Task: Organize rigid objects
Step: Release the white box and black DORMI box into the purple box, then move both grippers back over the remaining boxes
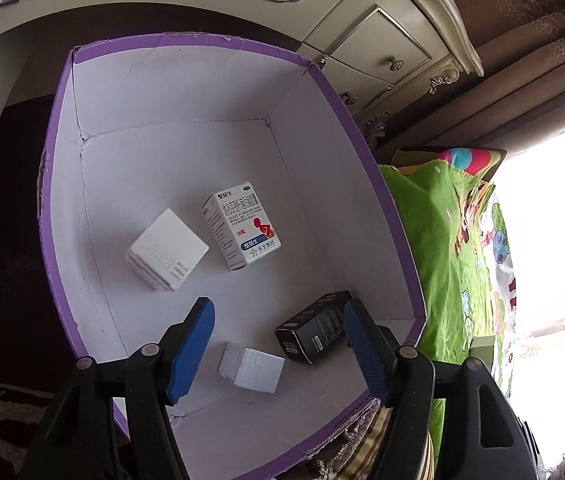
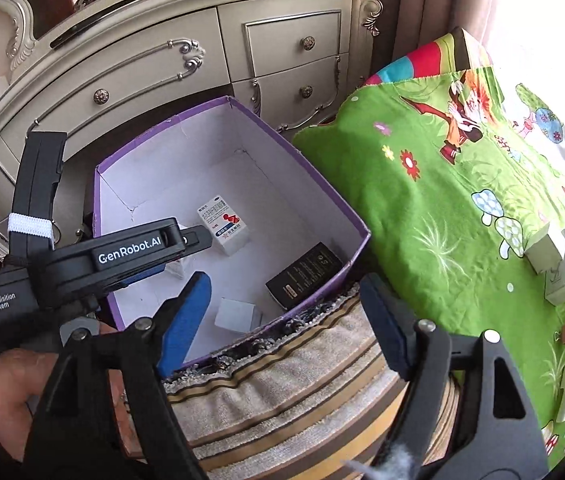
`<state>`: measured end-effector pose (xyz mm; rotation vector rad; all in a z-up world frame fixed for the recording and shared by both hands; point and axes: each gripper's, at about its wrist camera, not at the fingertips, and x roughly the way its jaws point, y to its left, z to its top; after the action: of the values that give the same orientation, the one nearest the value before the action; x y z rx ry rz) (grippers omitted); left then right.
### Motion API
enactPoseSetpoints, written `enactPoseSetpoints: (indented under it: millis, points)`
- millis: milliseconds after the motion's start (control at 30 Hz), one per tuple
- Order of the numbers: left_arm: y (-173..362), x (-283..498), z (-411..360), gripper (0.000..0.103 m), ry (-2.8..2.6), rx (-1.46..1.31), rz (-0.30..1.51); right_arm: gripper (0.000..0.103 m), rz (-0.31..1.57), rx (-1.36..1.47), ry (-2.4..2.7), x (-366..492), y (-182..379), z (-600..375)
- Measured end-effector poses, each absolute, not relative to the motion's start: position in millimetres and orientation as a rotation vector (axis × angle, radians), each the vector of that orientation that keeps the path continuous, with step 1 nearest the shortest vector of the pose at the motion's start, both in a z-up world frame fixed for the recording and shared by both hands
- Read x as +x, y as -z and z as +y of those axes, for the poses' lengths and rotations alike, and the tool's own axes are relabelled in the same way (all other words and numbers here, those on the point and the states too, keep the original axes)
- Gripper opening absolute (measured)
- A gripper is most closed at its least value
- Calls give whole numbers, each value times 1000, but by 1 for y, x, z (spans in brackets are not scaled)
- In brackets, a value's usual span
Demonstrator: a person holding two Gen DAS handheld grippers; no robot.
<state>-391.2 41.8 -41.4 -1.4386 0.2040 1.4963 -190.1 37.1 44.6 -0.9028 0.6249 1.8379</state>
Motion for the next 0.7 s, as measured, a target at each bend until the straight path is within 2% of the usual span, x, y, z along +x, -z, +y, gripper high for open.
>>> enactPoseSetpoints:
  millis: [167, 333, 500, 700]
  points:
    - [30, -374, 55, 68, -1540, -1356, 289, 89, 527, -825, -1740, -137, -50, 25]
    - [15, -339, 70, 68, -1538, -1232, 412, 89, 460, -821, -1616, -87, -44, 20]
    - [-1, -297, 78, 68, -1470, -1113, 453, 89, 370, -832, -1458, -48, -36, 17]
    - [-16, -243, 85, 68, -1337, -1032, 468, 89, 493, -740, -1401, -7, -29, 18]
